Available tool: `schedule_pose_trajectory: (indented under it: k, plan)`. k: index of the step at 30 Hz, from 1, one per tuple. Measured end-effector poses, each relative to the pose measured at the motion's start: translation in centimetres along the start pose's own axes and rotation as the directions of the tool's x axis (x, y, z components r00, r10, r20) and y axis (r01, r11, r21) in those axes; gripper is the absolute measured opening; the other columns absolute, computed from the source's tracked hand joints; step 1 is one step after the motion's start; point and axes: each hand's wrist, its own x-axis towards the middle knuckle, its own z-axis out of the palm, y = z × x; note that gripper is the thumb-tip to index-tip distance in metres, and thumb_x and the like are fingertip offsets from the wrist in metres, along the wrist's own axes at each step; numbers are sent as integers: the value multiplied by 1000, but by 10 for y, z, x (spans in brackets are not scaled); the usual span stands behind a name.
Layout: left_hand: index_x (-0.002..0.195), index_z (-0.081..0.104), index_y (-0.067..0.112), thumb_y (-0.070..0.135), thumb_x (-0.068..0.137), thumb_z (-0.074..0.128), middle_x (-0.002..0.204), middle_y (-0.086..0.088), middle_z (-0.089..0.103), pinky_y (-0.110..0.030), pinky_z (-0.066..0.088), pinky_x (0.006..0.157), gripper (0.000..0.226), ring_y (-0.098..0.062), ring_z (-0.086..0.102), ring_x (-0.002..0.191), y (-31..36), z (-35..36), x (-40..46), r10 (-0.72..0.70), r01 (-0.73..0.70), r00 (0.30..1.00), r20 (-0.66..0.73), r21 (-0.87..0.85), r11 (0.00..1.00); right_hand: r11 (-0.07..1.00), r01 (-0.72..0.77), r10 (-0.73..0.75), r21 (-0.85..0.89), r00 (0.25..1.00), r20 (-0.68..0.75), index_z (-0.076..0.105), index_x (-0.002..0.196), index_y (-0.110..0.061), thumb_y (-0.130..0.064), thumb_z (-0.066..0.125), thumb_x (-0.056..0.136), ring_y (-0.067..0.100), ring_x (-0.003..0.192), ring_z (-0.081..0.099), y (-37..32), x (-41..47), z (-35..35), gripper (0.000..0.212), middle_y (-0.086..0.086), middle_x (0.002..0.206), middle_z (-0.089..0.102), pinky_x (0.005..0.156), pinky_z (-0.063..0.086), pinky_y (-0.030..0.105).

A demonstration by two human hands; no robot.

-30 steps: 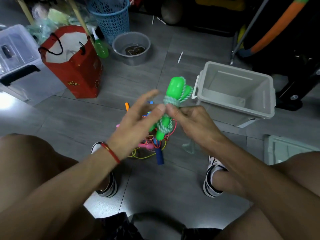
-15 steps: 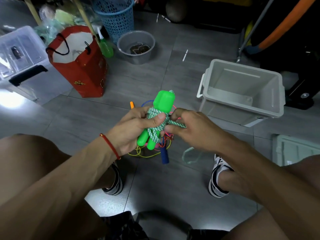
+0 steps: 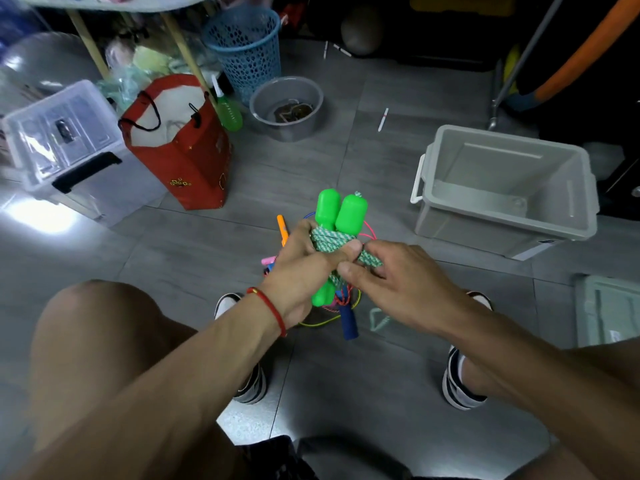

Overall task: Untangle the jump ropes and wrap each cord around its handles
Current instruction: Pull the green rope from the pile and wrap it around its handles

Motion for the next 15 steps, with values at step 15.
schedule_pose_trajectory:
  k: [15]
  plan:
    - [146, 38, -3, 21, 99, 48, 151, -34, 33, -76, 24, 107, 54, -50, 44, 125, 20, -15, -10, -127, 213, 912, 391, -186, 959, 959, -33, 44, 280, 999, -32, 75, 72, -22, -51, 70, 87, 3, 64, 55, 23, 15, -35, 32, -6, 66, 68, 66, 46, 31]
